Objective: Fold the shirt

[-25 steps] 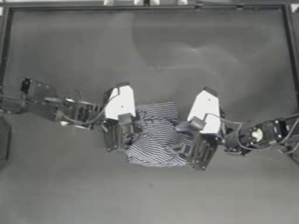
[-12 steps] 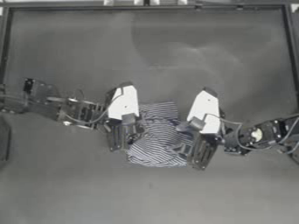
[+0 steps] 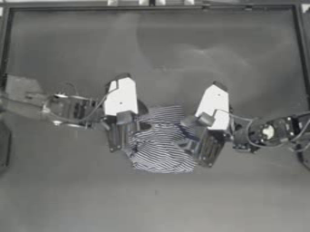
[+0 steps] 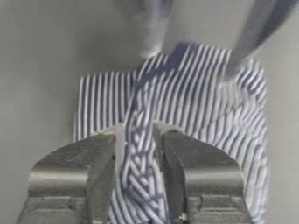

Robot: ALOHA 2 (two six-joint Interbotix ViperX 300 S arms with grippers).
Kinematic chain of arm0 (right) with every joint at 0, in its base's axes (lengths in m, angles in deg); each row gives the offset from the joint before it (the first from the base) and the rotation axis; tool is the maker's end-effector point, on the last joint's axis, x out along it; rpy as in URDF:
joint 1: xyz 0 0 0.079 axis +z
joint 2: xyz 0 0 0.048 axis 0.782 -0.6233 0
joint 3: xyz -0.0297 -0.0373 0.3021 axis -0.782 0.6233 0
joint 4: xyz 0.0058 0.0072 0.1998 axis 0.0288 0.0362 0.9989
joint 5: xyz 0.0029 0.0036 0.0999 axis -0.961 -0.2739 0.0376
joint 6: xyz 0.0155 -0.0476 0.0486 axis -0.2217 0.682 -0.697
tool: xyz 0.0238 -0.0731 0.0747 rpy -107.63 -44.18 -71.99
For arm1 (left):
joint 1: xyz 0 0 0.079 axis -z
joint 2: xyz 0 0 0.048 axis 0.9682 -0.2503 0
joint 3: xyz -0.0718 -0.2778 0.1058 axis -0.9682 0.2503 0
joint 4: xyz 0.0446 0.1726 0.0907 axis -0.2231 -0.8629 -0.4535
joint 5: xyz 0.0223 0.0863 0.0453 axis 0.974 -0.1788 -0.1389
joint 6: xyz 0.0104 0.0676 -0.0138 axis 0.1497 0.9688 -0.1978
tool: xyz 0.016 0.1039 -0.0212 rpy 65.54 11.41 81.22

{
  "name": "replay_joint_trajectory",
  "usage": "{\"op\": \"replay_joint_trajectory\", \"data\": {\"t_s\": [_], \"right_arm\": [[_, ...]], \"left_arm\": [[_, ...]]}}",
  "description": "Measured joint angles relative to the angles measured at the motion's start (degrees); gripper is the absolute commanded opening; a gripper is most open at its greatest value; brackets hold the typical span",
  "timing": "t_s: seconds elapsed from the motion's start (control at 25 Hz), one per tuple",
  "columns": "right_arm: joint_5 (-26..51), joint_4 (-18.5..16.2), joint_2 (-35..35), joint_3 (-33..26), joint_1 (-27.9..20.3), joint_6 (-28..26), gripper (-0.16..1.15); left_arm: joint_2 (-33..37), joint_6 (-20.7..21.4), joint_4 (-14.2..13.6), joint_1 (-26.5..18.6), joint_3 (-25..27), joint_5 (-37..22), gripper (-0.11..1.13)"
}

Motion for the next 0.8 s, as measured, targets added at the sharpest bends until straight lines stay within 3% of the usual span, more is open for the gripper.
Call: {"op": "replay_joint_trajectory", "data": {"t_s": [0.32, 0.56, 0.8], "right_arm": [[0.0, -2.6, -1.1, -1.1, -1.9, -0.9, 0.92], [-0.4, -3.0, -4.8, -1.9, -2.4, -0.9, 0.92], [-0.4, -3.0, -6.9, -1.9, -2.5, -1.0, 0.92]], "left_arm": [[-1.1, 0.1, 0.0, 3.5, 2.8, 3.7, 0.71], [-4.1, -0.1, 0.0, 4.0, 3.9, 6.6, 0.89], [-7.0, -0.3, 0.2, 3.2, 4.7, 7.0, 0.91]]}}
